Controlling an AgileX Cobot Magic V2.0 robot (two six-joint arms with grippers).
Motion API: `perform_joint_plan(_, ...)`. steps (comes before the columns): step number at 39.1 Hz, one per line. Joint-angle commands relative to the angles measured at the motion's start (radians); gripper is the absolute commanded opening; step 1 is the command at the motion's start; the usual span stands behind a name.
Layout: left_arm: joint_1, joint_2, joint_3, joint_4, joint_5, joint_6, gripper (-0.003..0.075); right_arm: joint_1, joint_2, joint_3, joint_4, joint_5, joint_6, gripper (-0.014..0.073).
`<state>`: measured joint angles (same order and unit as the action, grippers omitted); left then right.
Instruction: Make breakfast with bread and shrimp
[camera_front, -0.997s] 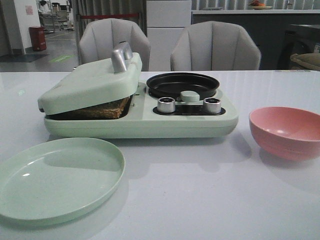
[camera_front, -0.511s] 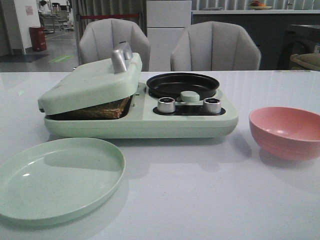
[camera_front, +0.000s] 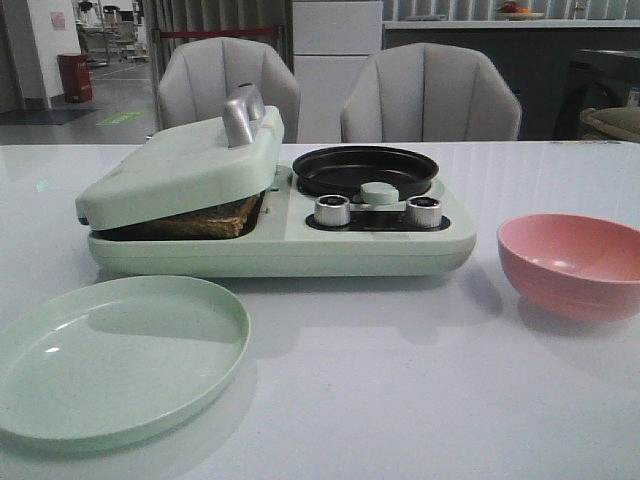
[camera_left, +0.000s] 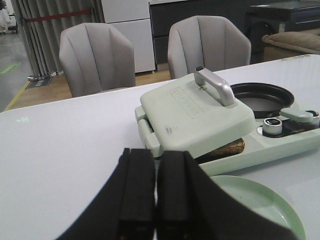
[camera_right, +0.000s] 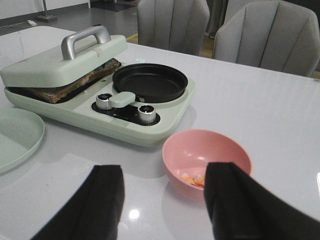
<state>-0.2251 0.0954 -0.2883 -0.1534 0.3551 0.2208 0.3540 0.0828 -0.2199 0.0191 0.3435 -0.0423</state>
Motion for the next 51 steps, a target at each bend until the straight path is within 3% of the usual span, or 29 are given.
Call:
perform_joint_plan(1, -0.013, 0.009, -0.026, -0.006, -0.087, -0.013, 0.0114, -0.004, 0.009, -0.027, -0.014, -0.110, -0.004, 0.0468)
perform_joint_plan(14, -0.017, 0.008, -0.026, -0.006, -0.095, -0.013, 0.0114, -0.005, 0.072, -0.062, 0.071, -0.171, -0.003, 0.0454)
perform_joint_plan(29, -0.017, 0.008, -0.026, -0.006, -0.100, -0.013, 0.0114, -0.010, 0.573, -0.343, 0.073, -0.156, 0.014, 0.0415)
perform_joint_plan(35, -0.017, 0.008, -0.026, -0.006, -0.100, -0.013, 0.0114, -0.099, 0.790, -0.496, 0.080, -0.073, 0.065, 0.0415)
perform_joint_plan(41, -0.017, 0.005, -0.026, -0.006, -0.100, -0.013, 0.0114, -0.220, 0.985, -0.627, 0.169, 0.034, 0.068, 0.0415)
perform_joint_plan(51, -0.017, 0.005, -0.026, -0.006, -0.100, -0.013, 0.0114, -0.347, 1.249, -0.804, 0.188, 0.180, 0.001, 0.0415)
